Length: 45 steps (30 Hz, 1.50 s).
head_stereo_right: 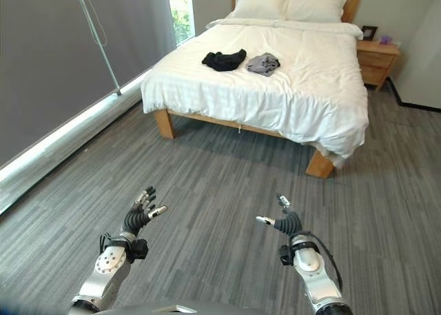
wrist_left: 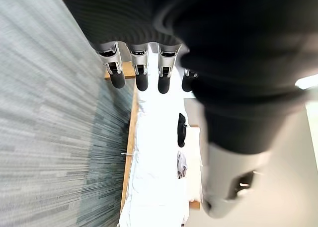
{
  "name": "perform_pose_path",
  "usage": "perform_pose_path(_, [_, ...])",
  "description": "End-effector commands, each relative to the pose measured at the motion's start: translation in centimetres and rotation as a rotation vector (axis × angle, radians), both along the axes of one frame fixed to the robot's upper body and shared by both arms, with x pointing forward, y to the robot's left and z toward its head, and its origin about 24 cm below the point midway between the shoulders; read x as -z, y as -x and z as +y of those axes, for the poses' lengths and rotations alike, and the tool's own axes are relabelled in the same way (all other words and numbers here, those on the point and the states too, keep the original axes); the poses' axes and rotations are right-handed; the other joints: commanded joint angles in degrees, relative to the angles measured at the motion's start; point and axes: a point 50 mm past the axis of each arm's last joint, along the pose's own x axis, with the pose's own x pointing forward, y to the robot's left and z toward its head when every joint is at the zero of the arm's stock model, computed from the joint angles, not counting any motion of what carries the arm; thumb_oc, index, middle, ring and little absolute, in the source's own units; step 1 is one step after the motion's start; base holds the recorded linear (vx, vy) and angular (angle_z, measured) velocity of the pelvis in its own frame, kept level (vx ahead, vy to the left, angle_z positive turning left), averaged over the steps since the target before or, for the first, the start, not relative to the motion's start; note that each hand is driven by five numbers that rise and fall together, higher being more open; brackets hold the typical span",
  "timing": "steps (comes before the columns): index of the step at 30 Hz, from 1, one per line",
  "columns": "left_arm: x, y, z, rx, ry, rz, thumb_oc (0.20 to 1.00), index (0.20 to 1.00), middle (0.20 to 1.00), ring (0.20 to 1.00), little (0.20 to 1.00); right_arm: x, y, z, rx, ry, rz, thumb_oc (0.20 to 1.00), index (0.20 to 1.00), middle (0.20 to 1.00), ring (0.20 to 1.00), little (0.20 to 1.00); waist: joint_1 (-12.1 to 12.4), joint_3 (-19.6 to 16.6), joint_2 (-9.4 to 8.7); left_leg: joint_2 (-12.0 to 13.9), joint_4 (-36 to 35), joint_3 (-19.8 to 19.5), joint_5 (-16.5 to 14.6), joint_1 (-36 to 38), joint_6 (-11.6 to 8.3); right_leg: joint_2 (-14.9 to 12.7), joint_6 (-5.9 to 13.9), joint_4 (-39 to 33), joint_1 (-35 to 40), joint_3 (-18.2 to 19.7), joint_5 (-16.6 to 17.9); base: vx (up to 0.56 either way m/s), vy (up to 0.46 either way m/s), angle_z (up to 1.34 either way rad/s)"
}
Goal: Pick up bed clothes into laundry basket.
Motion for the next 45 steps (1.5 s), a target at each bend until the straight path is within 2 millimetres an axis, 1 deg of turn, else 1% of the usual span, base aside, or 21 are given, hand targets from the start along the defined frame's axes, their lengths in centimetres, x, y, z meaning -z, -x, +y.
perform_pose_path(1, [-4.7,-2.2,0.0,0.052,-0.034,-0.235,1.000,1.000,1.000,1.000,1.000,-5.1,-2.1,0.9,-0.073,-0.010,-0.257,1.000,1.000,1.000,1.000,1.000,1.05,1.40,-2.76,-2.44,-1.13,-6.30,0.36,0.98,-1.27,-0.10,1.18,-7.88,2.00,-0.69,9.66,0.03,-0.031,0.20])
perform_pose_path(9, [-6.3,-2.6,-1.0,0.110,-0.005,-0.301,1.000,1.000,1.000,1.000,1.000,-7.0,-2.5,2.3,-0.139,-0.037,-0.334,1.000,1.000,1.000,1.000,1.000,0.69,2.86,-2.68,-1.50,-1.03,-6.44,-0.62,1.37,-1.29,0.68,0.57,-5.51,0.79,-0.82,8.09,0.04,-0.065,0.12])
perform_pose_path(10, [-6.1,-2.5,-1.3,0.105,0.070,-0.288,1.000,1.000,1.000,1.000,1.000,-7.4,-3.0,3.1,-0.176,-0.055,-0.346,1.000,1.000,1.000,1.000,1.000,0.67,5.03,-3.06,-1.27,10.25,-2.36,-3.31,-0.93,-3.16,0.70,0.03,-5.82,2.34,0.54,6.88,0.09,-0.121,-0.15])
perform_pose_path(11, [-6.0,-2.5,-1.4,0.103,0.086,-0.282,1.000,1.000,1.000,1.000,1.000,-7.7,-3.0,3.4,-0.191,-0.060,-0.360,1.000,1.000,1.000,1.000,1.000,1.41,6.42,-3.44,-0.82,17.95,-0.53,-1.81,-4.94,-4.67,0.62,-0.19,-6.40,3.61,1.35,6.95,0.08,-0.168,-0.45])
perform_pose_path(12, [-5.8,-2.5,-1.6,0.099,0.097,-0.275,1.000,1.000,1.000,1.000,1.000,-7.9,-3.0,3.7,-0.202,-0.064,-0.370,1.000,1.000,1.000,1.000,1.000,2.21,8.44,-4.15,-1.21,26.57,0.08,3.34,-9.99,-5.96,-0.05,-0.78,-6.66,4.55,1.87,7.20,-0.05,-0.147,-0.75])
perform_pose_path(13, [-5.6,-2.6,-1.8,0.093,0.104,-0.268,1.000,1.000,1.000,1.000,1.000,-8.0,-3.2,3.8,-0.207,-0.063,-0.378,1.000,1.000,1.000,1.000,1.000,3.14,10.15,-4.60,-2.52,34.57,0.42,6.19,-15.39,-6.06,-0.04,-1.62,-6.76,4.77,2.43,7.33,-0.07,-0.179,-0.96])
perform_pose_path(15, [-5.2,-2.5,-1.9,0.071,0.138,-0.256,1.000,1.000,1.000,1.000,1.000,-8.2,-3.5,4.0,-0.216,-0.058,-0.382,1.000,1.000,1.000,1.000,1.000,4.59,11.15,-5.23,-4.90,40.60,2.17,4.67,-23.60,-4.01,0.51,-2.62,-7.85,5.30,5.31,6.76,0.05,-0.116,-0.92])
perform_pose_path(18, [-5.0,-2.1,-1.7,0.046,0.160,-0.247,1.000,1.000,1.000,1.000,1.000,-8.1,-3.5,4.5,-0.227,-0.069,-0.377,1.000,1.000,1.000,1.000,1.000,6.83,10.34,-4.67,-4.16,33.65,3.47,3.50,-25.91,-2.95,1.72,-2.30,-9.49,6.90,9.35,5.74,0.34,0.040,-1.26])
perform_pose_path(20, [-4.3,-1.5,-1.6,0.051,0.155,-0.220,1.000,1.000,1.000,1.000,1.000,-7.5,-3.7,4.8,-0.253,-0.055,-0.347,1.000,1.000,1.000,1.000,1.000,8.92,8.36,-2.35,-1.05,7.66,3.34,8.65,-22.80,-3.78,3.22,-1.06,-11.65,11.83,13.08,2.79,0.64,0.125,-1.41])
perform_pose_path(23, [-3.9,-1.1,-1.6,0.058,0.151,-0.202,1.000,1.000,1.000,1.000,1.000,-7.3,-3.7,5.1,-0.278,-0.026,-0.334,1.000,1.000,1.000,1.000,1.000,9.06,6.40,-2.59,-1.29,1.78,3.51,9.32,-20.05,-2.48,2.12,-0.41,-11.65,13.71,13.47,1.66,0.50,0.117,-0.72])
perform_pose_path(24, [-3.9,-1.0,-1.8,0.082,0.153,-0.199,1.000,1.000,1.000,1.000,1.000,-6.9,-3.3,5.8,-0.305,-0.023,-0.321,1.000,1.000,1.000,1.000,1.000,9.24,5.40,-3.69,-2.77,1.33,3.03,9.31,-17.04,-0.62,1.36,1.82,-3.18,12.41,12.04,3.84,0.31,0.059,-0.53])
perform_pose_path(25, [-3.9,-1.0,-1.8,0.082,0.154,-0.198,1.000,1.000,1.000,1.000,1.000,-6.8,-3.3,5.8,-0.304,-0.023,-0.320,1.000,1.000,1.000,1.000,1.000,9.22,5.23,-3.91,-3.02,1.00,3.01,8.99,-16.82,-0.60,1.12,1.81,-3.09,12.44,11.95,3.47,0.42,0.077,-0.50])
perform_pose_path(27, [-4.0,-1.3,-2.4,0.116,0.140,-0.198,1.000,1.000,1.000,1.000,1.000,-6.9,-3.5,6.3,-0.335,0.005,-0.321,1.000,1.000,1.000,1.000,1.000,8.12,6.03,-3.78,-2.90,0.46,2.37,7.26,-12.39,0.46,1.08,6.43,12.36,6.75,10.88,11.44,0.36,0.107,-0.27])
perform_pose_path(28, [-4.4,-1.7,-2.8,0.153,0.103,-0.211,1.000,1.000,1.000,1.000,1.000,-7.1,-3.5,6.8,-0.361,0.007,-0.329,1.000,1.000,1.000,1.000,1.000,5.15,7.33,-1.39,-1.49,-0.42,-0.06,6.02,-7.22,1.44,4.02,6.88,26.37,0.22,10.41,16.16,0.49,0.227,0.16])
perform_pose_path(31, [-4.8,-2.1,-3.0,0.174,0.063,-0.233,1.000,1.000,1.000,1.000,1.000,-7.3,-3.5,6.8,-0.362,-0.003,-0.335,1.000,1.000,1.000,1.000,1.000,3.20,8.02,1.04,0.32,-1.13,-1.51,5.22,-3.27,1.78,6.01,5.87,32.63,-6.45,7.81,14.66,0.35,0.132,0.80])
perform_pose_path(33, [-5.1,-2.2,-2.9,0.179,0.045,-0.245,1.000,1.000,1.000,1.000,1.000,-7.6,-3.4,6.5,-0.356,-0.002,-0.343,1.000,1.000,1.000,1.000,1.000,1.49,8.67,1.28,0.17,-1.13,-3.07,3.38,-0.86,1.88,3.95,4.55,31.71,-11.10,4.07,12.59,0.53,0.061,0.82])
perform_pose_path(36, [-4.8,-2.0,-2.6,0.170,0.060,-0.228,1.000,1.000,1.000,1.000,1.000,-7.6,-3.4,6.1,-0.357,0.002,-0.333,1.000,1.000,1.000,1.000,1.000,-1.46,8.71,-1.38,-2.40,-1.13,-8.70,-2.64,5.47,1.45,2.48,3.43,6.51,-14.58,1.04,12.73,0.68,-0.103,0.63])
perform_pose_path(40, [-4.2,-2.4,-2.1,0.144,0.049,-0.202,1.000,1.000,1.000,1.000,1.000,-7.9,-3.7,5.9,-0.346,0.055,-0.339,1.000,1.000,1.000,1.000,1.000,-3.45,8.92,-1.71,-0.53,-1.13,-13.72,-8.46,11.91,0.13,0.57,5.18,-7.96,-18.27,1.47,18.18,0.69,-0.163,1.31])
perform_pose_path(41, [-4.2,-2.4,-2.2,0.154,0.049,-0.205,1.000,1.000,1.000,1.000,1.000,-7.9,-3.6,5.6,-0.346,0.078,-0.338,1.000,1.000,1.000,1.000,1.000,-3.97,7.78,-3.25,-0.58,-1.13,-15.52,-10.44,14.73,-0.03,-1.79,5.36,-10.09,-16.77,0.91,20.34,0.68,-0.264,1.14])
perform_pose_path(43, [-3.8,-2.0,-2.5,0.151,0.065,-0.191,1.000,1.000,1.000,1.000,1.000,-7.5,-3.3,5.6,-0.345,0.084,-0.317,1.000,1.000,1.000,1.000,1.000,-4.18,6.49,-3.10,0.57,1.30,-15.69,-10.30,15.85,-0.92,-1.87,5.01,-10.27,-14.49,0.82,21.49,0.66,-0.252,1.08])
perform_pose_path(45, [-3.5,-2.0,-2.4,0.128,0.101,-0.179,1.000,1.000,1.000,1.000,1.000,-7.2,-3.4,4.9,-0.317,0.105,-0.306,1.000,1.000,1.000,1.000,1.000,-3.52,6.33,-2.51,0.47,19.91,-11.14,-1.86,9.74,-7.60,-1.65,3.52,-10.10,-8.55,-0.25,20.03,0.57,-0.217,0.96])
